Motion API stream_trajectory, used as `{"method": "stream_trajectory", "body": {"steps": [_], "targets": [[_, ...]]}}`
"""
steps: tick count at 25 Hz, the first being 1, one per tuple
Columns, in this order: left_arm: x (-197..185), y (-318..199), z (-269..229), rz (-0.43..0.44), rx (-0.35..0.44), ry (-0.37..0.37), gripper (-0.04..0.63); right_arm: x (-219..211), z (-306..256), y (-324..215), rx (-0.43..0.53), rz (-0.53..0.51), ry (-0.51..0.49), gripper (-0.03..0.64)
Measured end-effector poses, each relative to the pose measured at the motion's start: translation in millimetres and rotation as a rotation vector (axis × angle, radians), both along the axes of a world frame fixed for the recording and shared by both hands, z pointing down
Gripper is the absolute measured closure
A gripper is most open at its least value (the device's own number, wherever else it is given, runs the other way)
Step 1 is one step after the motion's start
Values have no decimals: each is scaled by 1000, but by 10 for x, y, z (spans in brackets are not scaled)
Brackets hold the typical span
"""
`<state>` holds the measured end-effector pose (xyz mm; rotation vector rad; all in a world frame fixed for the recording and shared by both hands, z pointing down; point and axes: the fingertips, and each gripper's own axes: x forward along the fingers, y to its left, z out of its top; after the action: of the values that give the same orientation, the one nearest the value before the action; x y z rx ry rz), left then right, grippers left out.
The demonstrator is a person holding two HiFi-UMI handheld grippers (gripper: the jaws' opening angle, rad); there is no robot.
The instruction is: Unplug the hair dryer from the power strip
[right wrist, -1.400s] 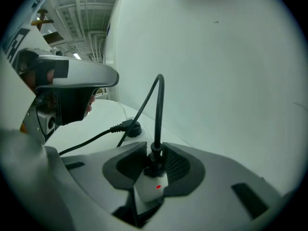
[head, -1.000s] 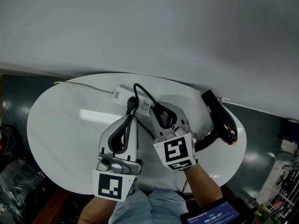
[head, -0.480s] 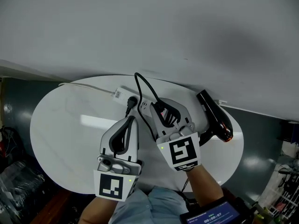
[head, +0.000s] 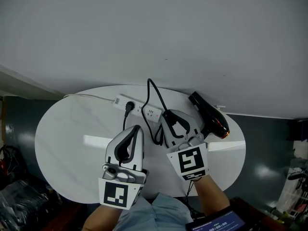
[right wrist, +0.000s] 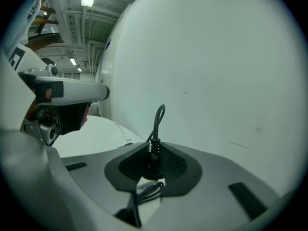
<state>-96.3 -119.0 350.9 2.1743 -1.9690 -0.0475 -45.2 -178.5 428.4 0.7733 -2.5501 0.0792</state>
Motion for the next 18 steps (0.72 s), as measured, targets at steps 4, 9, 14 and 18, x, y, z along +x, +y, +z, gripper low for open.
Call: {"method": "stream_trajectory", "body": {"steps": [4, 9, 14, 18], "targets": [[185, 154, -47, 46, 9, -7, 597, 396, 161, 223, -42, 84, 30, 558], [396, 307, -92, 123, 46, -64, 597, 837, 505, 476, -126, 197, 61, 558], [516, 413, -39, 159, 24, -79, 597, 1102, 814, 623, -200, 282, 78, 557], [581, 459, -129, 192, 64, -115, 597, 1214, 833, 649, -208, 342, 72, 433]]}}
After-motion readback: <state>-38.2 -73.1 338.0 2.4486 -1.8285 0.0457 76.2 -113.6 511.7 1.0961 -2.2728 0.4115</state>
